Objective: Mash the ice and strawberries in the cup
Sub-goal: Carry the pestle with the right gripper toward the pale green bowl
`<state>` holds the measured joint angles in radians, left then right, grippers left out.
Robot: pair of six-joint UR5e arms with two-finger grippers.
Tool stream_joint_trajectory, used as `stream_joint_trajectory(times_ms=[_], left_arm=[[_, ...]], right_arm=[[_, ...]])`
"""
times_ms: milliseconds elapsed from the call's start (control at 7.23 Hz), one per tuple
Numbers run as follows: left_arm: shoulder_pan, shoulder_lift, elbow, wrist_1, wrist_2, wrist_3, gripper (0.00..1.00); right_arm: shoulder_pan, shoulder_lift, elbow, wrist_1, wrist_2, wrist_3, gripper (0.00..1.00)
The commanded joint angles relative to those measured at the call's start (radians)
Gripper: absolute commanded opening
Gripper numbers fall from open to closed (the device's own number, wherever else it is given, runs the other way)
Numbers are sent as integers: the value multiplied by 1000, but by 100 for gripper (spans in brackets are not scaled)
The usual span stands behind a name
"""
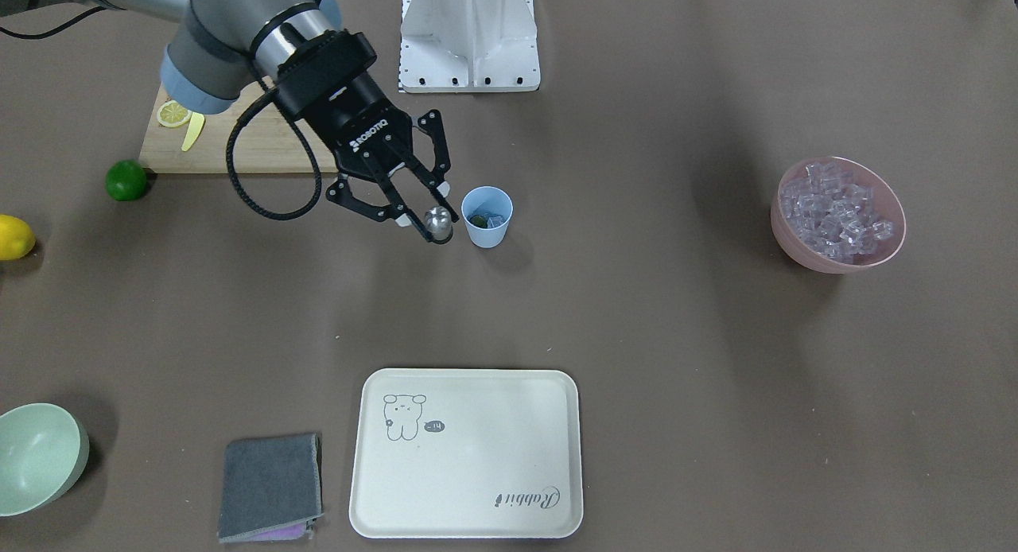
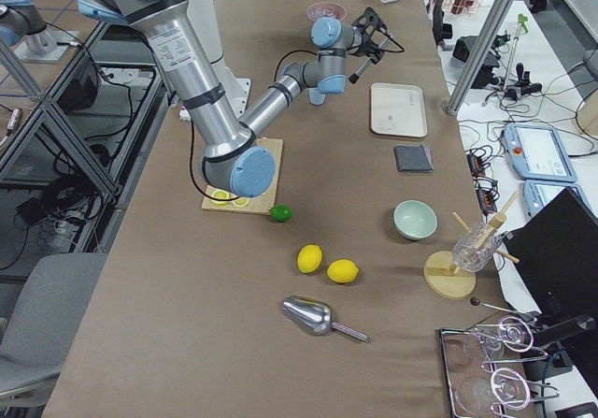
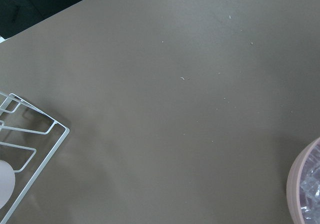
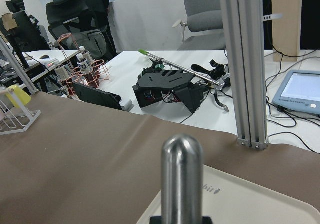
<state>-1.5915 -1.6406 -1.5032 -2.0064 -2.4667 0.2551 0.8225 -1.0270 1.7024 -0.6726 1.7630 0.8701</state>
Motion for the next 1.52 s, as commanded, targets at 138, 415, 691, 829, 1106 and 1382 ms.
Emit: stream_joint_trajectory(times_ms=[138,415,691,829,1106,1382], left_arm=[[1,1,5,-38,2,1,97],[-1,14,-24,-38,18,0,97],[-1,15,-41,-40,23,-3,97],[-1,15,-52,-40,23,-3,97],[-1,4,-55,-38,23,-3,97],[-1,-8,-60,-38,47,-2,97]], right_arm=[[162,-39,-85,-1,334,66,0],[239,-48,-159,-2,545,72,0],[337,-41,-248,-4,743,70,0],[369,-42,-297,-4,812,61,0],[444,-45,-398,-19,942,5,0],[445,-53,-466,-126,951,-141,0]])
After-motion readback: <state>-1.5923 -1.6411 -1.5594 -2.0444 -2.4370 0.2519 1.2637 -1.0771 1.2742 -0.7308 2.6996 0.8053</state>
